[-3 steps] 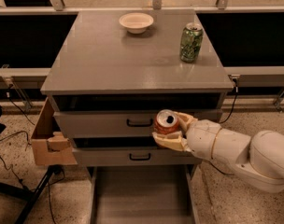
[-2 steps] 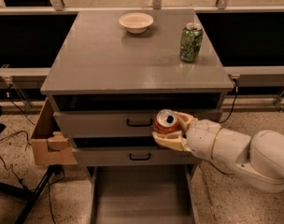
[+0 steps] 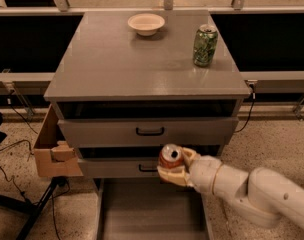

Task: Place coke can into bottom drawer

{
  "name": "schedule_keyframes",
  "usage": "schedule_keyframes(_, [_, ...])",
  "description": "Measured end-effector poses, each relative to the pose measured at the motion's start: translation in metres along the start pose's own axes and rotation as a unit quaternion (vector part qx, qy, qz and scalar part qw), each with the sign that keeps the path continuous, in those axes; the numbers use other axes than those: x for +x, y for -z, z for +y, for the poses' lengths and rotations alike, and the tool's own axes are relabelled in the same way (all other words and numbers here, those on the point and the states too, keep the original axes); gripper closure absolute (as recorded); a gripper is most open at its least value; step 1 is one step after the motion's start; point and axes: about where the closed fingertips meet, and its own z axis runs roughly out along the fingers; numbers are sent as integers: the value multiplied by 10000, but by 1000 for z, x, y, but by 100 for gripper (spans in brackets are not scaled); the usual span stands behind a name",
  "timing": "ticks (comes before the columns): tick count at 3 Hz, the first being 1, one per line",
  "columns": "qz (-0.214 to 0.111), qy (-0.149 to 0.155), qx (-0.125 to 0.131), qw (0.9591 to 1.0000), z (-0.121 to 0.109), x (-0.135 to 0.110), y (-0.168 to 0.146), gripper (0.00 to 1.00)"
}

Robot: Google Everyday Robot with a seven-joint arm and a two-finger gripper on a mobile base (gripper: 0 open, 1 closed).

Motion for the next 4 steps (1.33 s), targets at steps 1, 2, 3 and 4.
schedule_keyframes(1, [89, -238, -48, 9997, 14, 61, -7, 100])
schedule_keyframes(2, [175, -393, -117, 9990, 26, 115, -17, 100])
schedule_keyframes(3, [213, -466, -247, 9984, 37, 183, -42, 100])
schedule_keyframes(4, [311, -466, -421, 9975, 41, 215, -62, 100])
